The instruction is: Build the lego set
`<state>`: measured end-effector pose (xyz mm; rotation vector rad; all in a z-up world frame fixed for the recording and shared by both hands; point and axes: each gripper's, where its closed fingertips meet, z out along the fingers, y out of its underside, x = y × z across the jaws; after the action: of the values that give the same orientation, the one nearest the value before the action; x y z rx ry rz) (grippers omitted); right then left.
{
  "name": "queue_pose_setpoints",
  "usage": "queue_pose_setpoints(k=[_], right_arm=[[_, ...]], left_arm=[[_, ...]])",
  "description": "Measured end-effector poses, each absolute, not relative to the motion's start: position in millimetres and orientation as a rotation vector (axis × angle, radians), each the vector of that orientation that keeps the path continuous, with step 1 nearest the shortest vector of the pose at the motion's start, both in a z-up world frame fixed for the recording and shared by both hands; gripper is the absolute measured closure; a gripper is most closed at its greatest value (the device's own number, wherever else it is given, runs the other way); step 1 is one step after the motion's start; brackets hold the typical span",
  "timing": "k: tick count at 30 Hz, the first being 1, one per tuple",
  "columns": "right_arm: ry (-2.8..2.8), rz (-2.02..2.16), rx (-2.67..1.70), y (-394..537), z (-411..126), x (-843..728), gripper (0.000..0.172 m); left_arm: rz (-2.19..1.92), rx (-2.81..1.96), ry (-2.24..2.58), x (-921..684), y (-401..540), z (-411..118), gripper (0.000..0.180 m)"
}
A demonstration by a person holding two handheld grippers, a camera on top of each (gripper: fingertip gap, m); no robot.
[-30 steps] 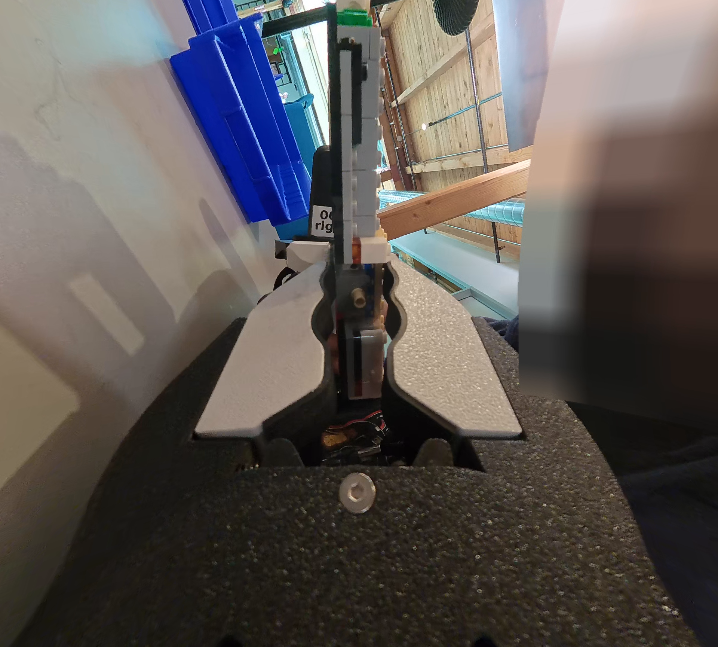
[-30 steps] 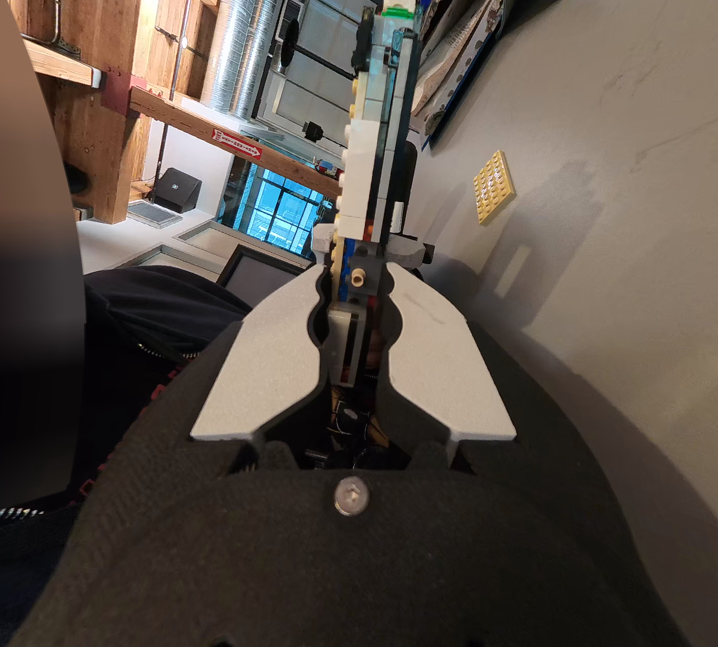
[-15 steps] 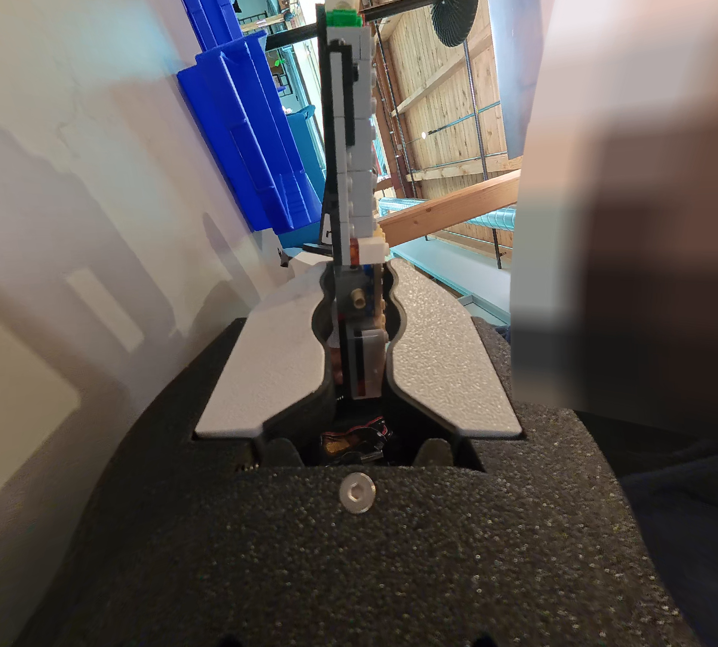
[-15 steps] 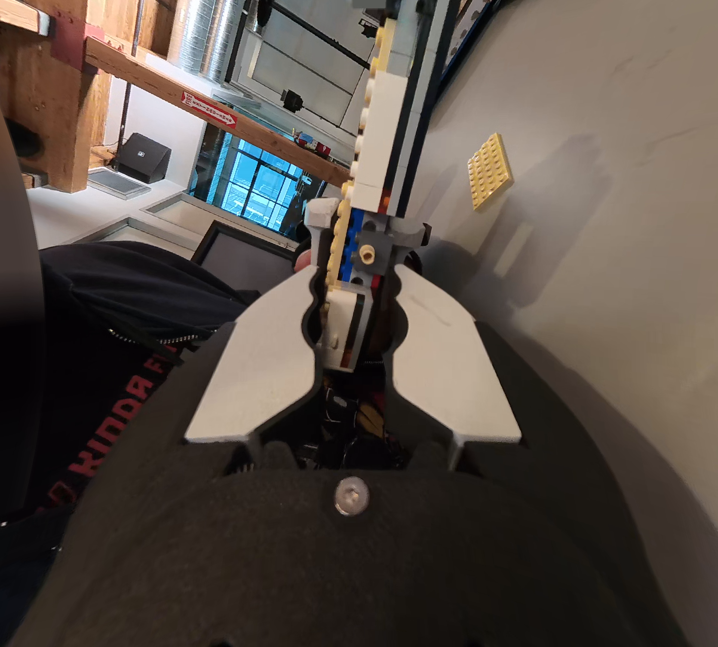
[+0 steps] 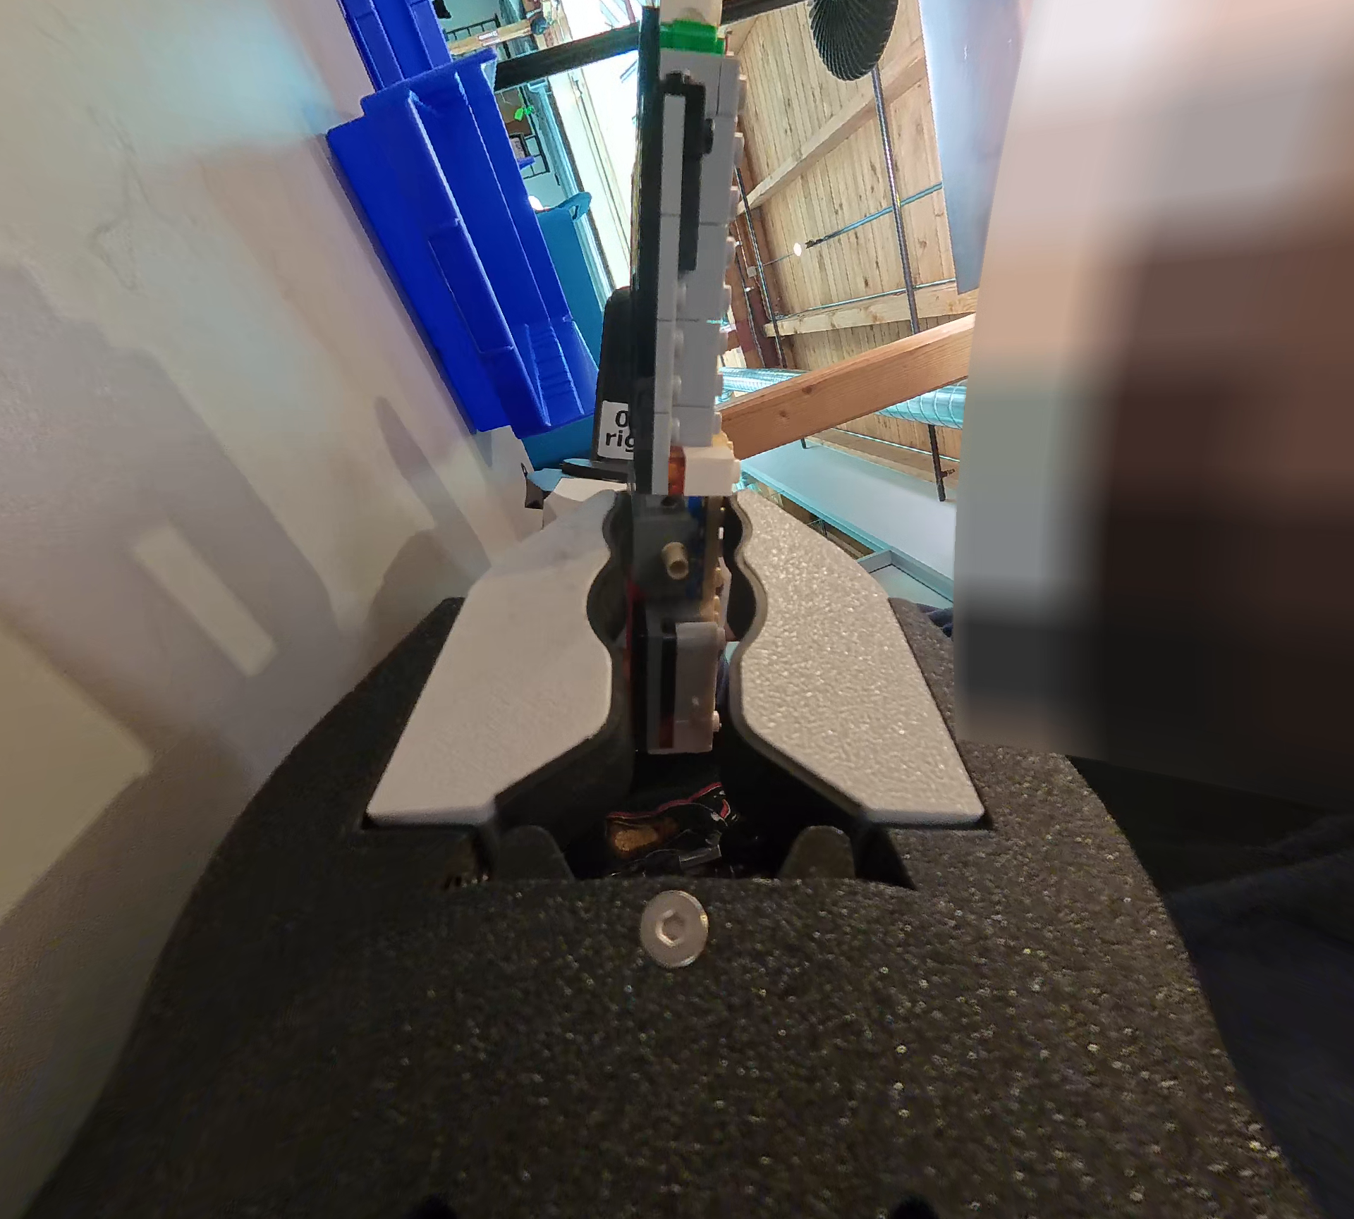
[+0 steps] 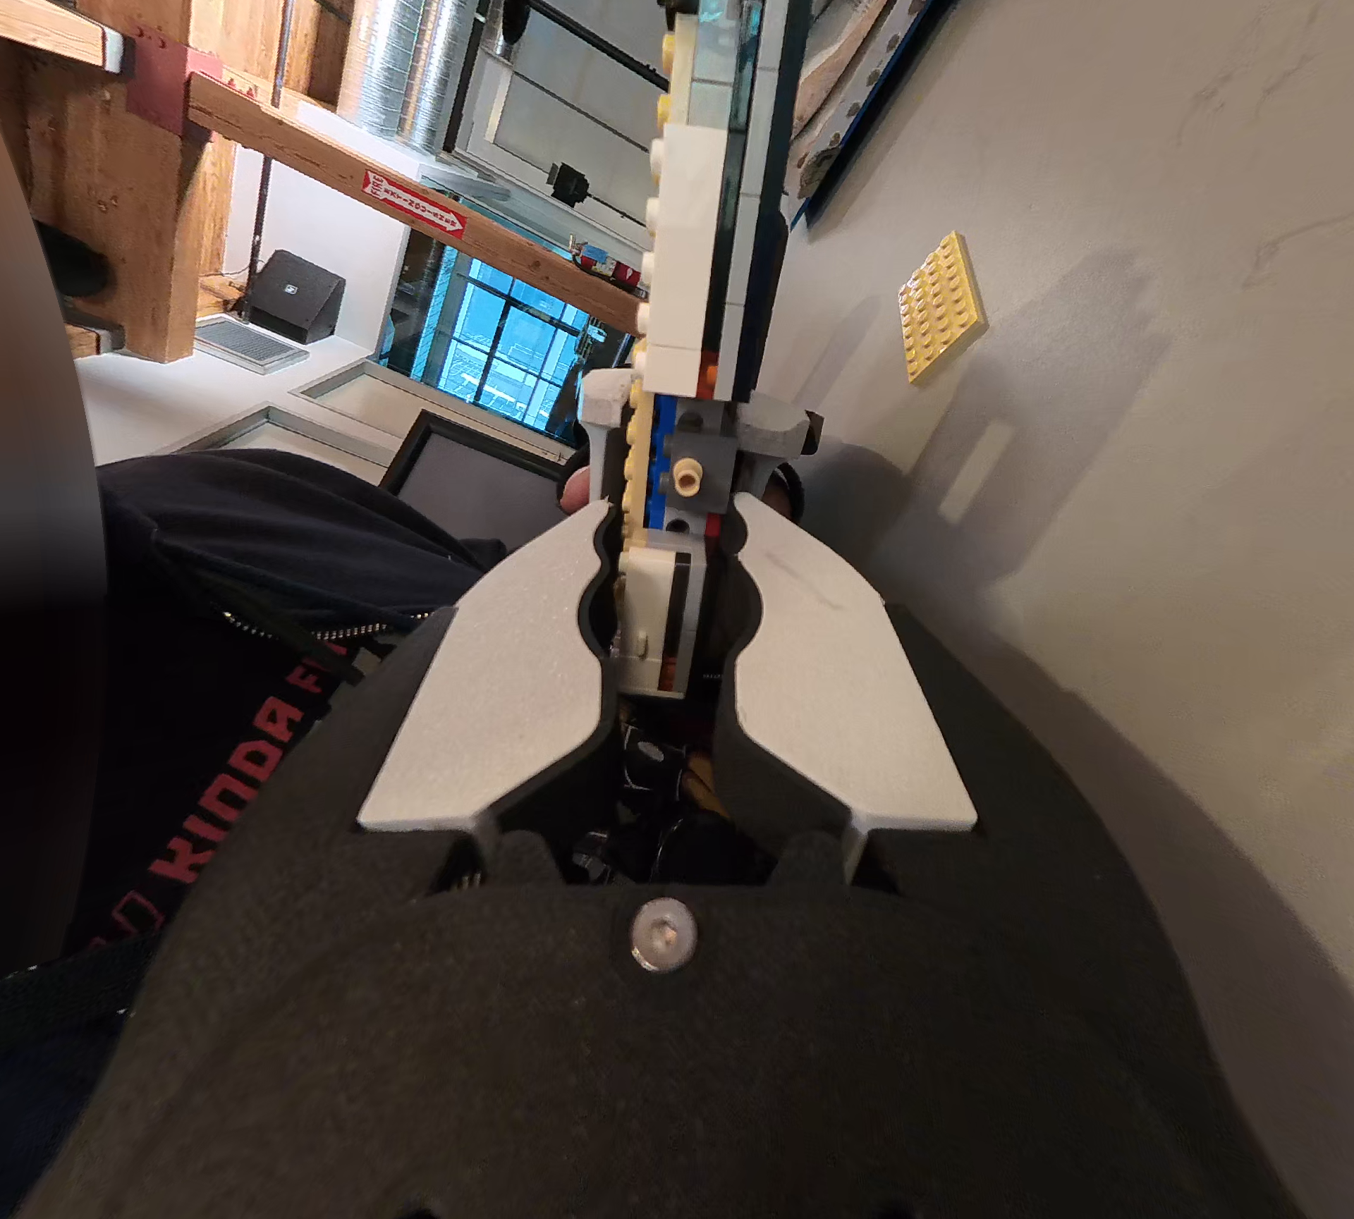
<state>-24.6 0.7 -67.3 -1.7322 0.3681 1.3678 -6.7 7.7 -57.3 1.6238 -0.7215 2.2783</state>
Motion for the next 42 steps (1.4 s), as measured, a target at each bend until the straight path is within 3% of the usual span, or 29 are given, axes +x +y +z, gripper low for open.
queue_pose_setpoints(k=[5,10,15,24,40,42], right_arm=[[0.356,1.349,-1.723,2.2,-66.4,-23.5,0.143],[0.379,1.312,-1.718,4.2,-64.8,-15.4,0.13],[0.386,1.298,-1.69,5.1,-60.8,-10.0,0.145],[0.383,1.332,-1.678,4.2,-60.5,-10.7,0.147],[0.387,1.291,-1.679,6.7,-61.6,-8.2,0.145],[0.364,1.256,-1.697,6.2,-61.4,-9.6,0.134]], left_arm=[[2.276,1.633,-0.721,-6.7,8.6,-58.2,0.157],[2.278,1.638,-0.752,-7.2,6.7,-57.8,0.157],[2.278,1.626,-0.77,-8.2,4.4,-56.8,0.157],[2.275,1.613,-0.76,-8.2,3.8,-56.3,0.157],[2.279,1.634,-0.744,-5.9,6.5,-57.7,0.157],[2.27,1.655,-0.726,-5.0,8.7,-60.0,0.157]])
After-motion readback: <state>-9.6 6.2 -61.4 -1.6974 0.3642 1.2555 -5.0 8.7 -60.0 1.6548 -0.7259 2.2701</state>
